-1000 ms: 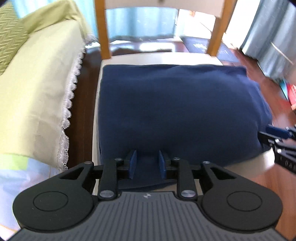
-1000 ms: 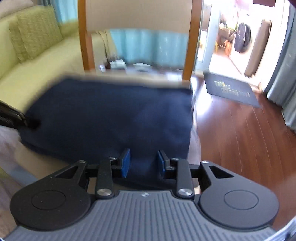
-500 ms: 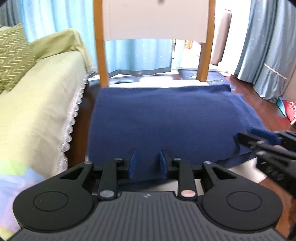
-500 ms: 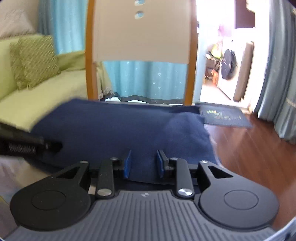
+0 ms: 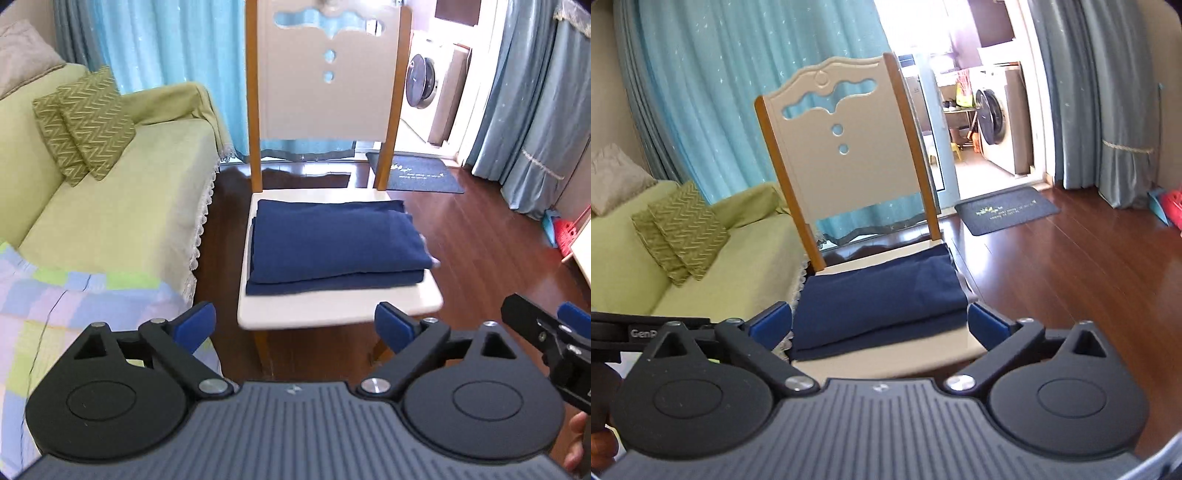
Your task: Fold clothes
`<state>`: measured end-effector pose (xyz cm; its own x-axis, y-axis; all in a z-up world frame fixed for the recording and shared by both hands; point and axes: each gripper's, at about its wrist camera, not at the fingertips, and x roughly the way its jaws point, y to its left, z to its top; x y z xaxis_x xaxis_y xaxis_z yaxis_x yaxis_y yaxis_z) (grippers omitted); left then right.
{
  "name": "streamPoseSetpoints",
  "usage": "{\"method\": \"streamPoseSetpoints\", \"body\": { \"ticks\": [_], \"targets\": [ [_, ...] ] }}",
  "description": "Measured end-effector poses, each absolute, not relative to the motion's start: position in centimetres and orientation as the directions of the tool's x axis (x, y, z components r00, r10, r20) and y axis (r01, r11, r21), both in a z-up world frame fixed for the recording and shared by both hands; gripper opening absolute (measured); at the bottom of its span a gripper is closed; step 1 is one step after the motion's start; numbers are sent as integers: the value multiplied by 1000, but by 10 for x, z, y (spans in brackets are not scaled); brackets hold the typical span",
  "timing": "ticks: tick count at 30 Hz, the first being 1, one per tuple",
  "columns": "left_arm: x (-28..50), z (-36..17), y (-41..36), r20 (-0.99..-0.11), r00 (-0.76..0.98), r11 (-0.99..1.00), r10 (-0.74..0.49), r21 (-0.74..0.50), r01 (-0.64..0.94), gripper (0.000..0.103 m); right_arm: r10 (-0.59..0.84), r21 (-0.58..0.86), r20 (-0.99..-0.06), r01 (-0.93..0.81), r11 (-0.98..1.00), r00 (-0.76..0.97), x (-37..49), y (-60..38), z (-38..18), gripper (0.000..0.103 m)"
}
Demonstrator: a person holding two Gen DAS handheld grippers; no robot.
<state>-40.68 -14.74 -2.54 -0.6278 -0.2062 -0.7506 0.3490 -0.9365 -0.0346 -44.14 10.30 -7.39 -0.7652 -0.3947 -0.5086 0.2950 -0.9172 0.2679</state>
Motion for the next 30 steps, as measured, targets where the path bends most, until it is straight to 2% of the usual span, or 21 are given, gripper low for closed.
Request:
{"method": "streamPoseSetpoints", "body": {
  "ticks": [3,6,8,14,22,26,28,30],
  "targets": [
    [-382,-2,-144,-752,-617,-929,-232,-17,370,96,-347,230,-548,262,-937,-761,-414,109,-53,102],
    [-362,17,-150,-757,-629,-928,-174,-87,361,96,-306,172,-552,254,-952,-775,-392,115,-35,102],
    [-357,25,-150,-750,-638,-930,-174,-89,358,96,-309,165,-547,261,-951,-778,-384,117,-28,102],
    [-349,62,-130,-685,-692,-955,-227,18,296,97,-297,179,-520,238,-955,-801,-363,133,5,102],
    [-351,92,-106,-646,-729,-962,-229,35,271,97,-272,224,-480,183,-957,-834,-352,163,29,102],
    [-347,97,-109,-648,-745,-967,-159,-51,250,99,-325,291,-481,201,-935,-814,-353,170,33,102],
    [-350,95,-116,-691,-716,-965,-101,-108,241,100,-316,267,-484,207,-941,-816,-355,165,34,102],
    [-353,93,-117,-712,-693,-962,-114,-96,257,99,-313,221,-467,233,-947,-827,-352,160,35,102]
  ]
}}
